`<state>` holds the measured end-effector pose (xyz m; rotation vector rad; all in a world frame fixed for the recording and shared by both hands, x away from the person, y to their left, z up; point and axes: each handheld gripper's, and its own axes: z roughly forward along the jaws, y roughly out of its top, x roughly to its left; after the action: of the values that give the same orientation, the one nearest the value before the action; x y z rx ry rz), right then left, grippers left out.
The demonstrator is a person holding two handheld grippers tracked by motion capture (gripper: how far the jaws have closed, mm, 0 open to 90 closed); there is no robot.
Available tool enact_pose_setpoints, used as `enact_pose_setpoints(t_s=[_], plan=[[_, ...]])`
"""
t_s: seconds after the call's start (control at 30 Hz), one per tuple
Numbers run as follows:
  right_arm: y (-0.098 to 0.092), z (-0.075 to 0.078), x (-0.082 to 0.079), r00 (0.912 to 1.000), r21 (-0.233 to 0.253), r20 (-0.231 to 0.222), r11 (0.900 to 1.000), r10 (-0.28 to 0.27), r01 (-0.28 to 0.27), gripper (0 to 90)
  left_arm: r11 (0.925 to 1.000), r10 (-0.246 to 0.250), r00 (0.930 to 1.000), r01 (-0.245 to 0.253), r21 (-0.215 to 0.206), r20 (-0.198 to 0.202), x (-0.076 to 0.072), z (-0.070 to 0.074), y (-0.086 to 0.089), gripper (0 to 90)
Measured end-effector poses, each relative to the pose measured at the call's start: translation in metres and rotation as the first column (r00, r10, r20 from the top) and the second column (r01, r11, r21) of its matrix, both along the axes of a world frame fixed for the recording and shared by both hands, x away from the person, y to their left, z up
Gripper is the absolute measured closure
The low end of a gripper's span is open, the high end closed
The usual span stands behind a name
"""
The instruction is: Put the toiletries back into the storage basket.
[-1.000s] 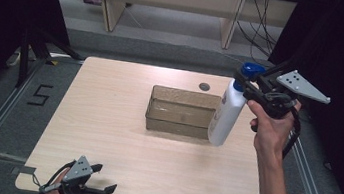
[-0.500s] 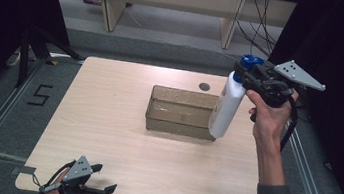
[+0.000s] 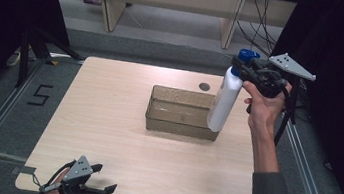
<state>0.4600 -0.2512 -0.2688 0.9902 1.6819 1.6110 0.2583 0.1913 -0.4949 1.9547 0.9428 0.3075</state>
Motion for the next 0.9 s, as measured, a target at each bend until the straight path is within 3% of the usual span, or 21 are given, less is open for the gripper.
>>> enact_pose_setpoints(t_s=[0.37,0.9], plan=[[0.006,-0.006,0.021,0.9998,-0.025,0.019,1.0,-0.003,0.004,66.3,1.0,-0.002,1.0,0.002,-0.002,-0.002,0.0,0.0,0.0,16.0],[0.012,-0.016,0.035,0.9999,-0.022,-0.009,1.0,-0.004,0.004,66.3,0.9999,-0.009,0.9999,0.009,-0.007,-0.006,0.0,0.001,0.0,16.0]])
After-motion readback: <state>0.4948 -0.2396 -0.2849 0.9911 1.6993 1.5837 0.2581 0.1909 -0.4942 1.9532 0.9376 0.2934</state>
